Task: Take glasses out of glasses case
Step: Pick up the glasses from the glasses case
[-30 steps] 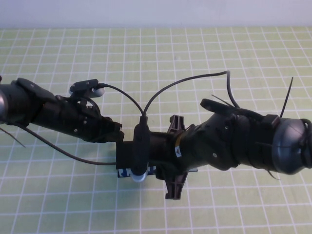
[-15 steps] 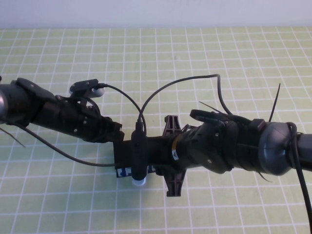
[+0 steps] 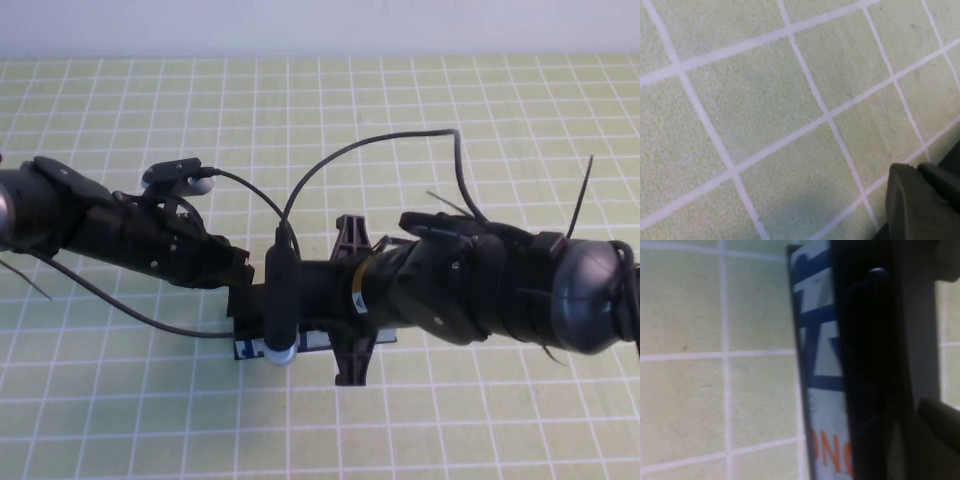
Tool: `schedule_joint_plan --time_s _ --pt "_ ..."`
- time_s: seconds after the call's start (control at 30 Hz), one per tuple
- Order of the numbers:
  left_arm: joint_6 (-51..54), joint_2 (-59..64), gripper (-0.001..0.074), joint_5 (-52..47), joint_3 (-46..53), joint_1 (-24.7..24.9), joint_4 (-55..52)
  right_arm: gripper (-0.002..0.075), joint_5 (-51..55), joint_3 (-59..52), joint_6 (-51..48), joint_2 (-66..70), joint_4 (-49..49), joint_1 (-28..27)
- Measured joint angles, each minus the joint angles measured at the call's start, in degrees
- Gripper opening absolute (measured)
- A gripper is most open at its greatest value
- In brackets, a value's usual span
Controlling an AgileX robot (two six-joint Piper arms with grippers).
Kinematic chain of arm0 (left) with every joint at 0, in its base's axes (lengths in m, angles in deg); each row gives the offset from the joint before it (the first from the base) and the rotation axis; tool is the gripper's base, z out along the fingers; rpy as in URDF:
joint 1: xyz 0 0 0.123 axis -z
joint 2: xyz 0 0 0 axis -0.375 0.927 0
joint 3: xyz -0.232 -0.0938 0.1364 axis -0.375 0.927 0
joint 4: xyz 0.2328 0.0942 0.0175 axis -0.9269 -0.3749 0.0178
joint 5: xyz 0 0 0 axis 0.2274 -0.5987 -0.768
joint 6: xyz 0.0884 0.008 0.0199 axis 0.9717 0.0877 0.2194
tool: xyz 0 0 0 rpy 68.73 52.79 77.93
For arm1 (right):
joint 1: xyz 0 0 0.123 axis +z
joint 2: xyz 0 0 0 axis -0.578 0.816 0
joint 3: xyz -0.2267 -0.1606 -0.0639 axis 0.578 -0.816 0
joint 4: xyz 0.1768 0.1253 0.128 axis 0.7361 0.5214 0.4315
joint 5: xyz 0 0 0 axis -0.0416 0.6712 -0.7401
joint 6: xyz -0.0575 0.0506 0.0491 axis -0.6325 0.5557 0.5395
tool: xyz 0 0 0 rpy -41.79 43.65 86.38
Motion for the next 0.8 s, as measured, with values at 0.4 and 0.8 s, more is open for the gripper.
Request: schedule_joint_plan --time_s 0.4,0.8 --pt "1.5 -9.5 -0.0004 -2.8 0.6 -5.7 0.1 -0.0004 -1.4 0.4 3.3 -1.2 -0.5 -1.7" --pt "41.5 -21.5 -0.0004 -20.5 18.2 -6.7 11.9 -0.0007 -2.4 0.4 3.5 -1.6 -0.5 -2.2"
